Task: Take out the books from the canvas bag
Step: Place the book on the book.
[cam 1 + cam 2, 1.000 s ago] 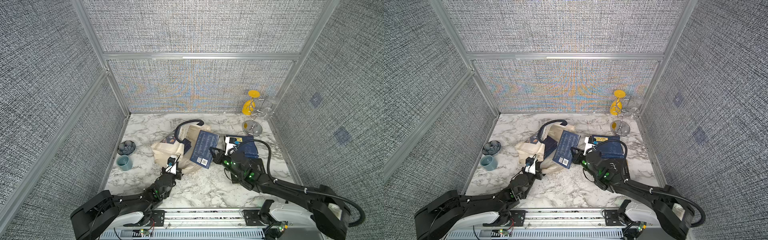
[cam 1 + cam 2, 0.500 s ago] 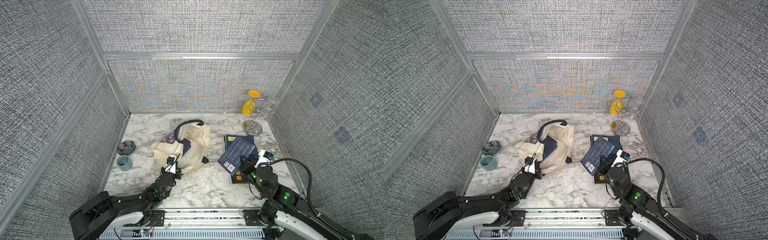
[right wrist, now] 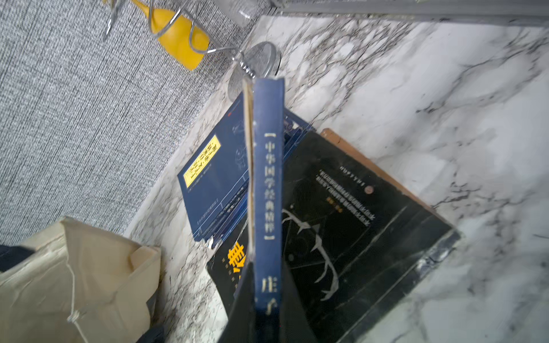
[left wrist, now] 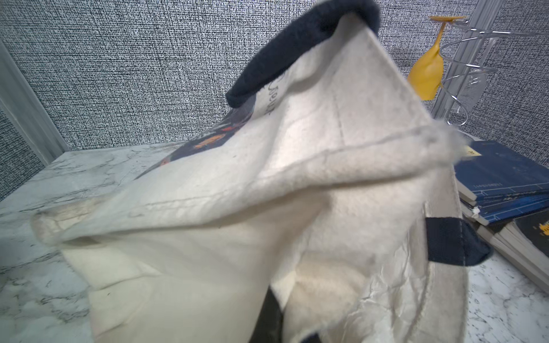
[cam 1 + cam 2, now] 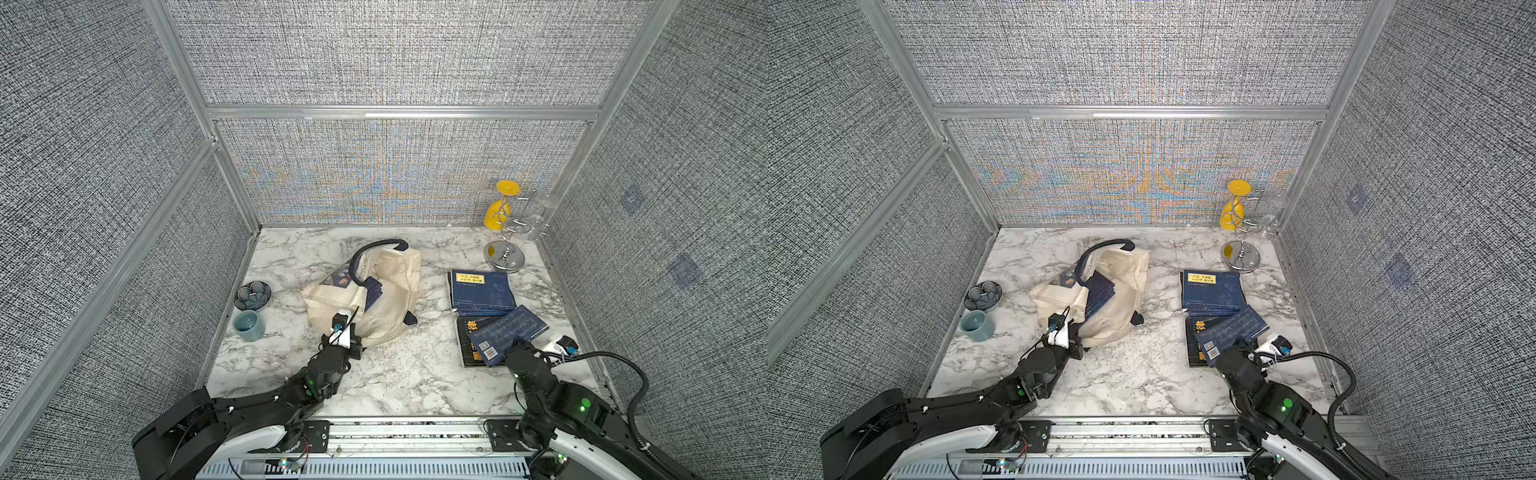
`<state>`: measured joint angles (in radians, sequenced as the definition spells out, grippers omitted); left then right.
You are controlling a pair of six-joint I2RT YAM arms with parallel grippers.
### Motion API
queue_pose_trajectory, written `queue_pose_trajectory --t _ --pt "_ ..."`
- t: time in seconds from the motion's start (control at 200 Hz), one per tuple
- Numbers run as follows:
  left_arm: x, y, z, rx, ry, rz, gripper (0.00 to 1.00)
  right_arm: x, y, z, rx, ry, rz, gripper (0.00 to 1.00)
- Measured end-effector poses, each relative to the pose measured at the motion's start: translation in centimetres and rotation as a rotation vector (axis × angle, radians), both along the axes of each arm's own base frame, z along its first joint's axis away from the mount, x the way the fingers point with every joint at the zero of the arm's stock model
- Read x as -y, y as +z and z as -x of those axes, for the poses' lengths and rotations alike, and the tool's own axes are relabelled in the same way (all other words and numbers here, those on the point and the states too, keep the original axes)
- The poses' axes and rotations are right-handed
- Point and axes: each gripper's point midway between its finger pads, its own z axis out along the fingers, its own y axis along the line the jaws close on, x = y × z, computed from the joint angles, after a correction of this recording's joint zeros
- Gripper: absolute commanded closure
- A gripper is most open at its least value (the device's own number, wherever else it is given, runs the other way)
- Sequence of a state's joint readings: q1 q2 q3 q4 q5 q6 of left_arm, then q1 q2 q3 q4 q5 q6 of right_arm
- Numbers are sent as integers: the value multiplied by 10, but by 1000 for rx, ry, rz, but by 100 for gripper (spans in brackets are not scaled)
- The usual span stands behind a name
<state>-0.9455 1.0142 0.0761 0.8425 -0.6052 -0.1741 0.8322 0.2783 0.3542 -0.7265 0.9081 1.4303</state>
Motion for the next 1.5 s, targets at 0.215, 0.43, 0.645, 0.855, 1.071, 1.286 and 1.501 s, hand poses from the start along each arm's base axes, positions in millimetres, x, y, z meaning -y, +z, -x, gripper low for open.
queue_pose_trajectory --t 0.215,0.43,0.645,0.855,1.071,1.286,1.501 --pt "1 -4 0 -12 -5 -5 100 -4 -30 -1 -64 -19 7 100" --pt "1 -3 0 -9 -5 1 100 -13 -57 -2 -133 -55 -59 95" --pt "1 -2 0 -8 -5 3 100 -25 -71 -5 -142 -74 -174 69" --pt "1 -3 0 -10 -5 0 100 -37 -74 -9 -147 -65 -242 1" --pt "1 -2 0 -8 -4 3 100 -47 -55 -11 -121 -25 -316 1" --pt "1 -3 0 -12 -5 -3 100 -57 -45 -5 -174 61 -292 1" --pt "1 -3 0 -12 -5 -2 100 -70 -47 2 -271 119 -286 1"
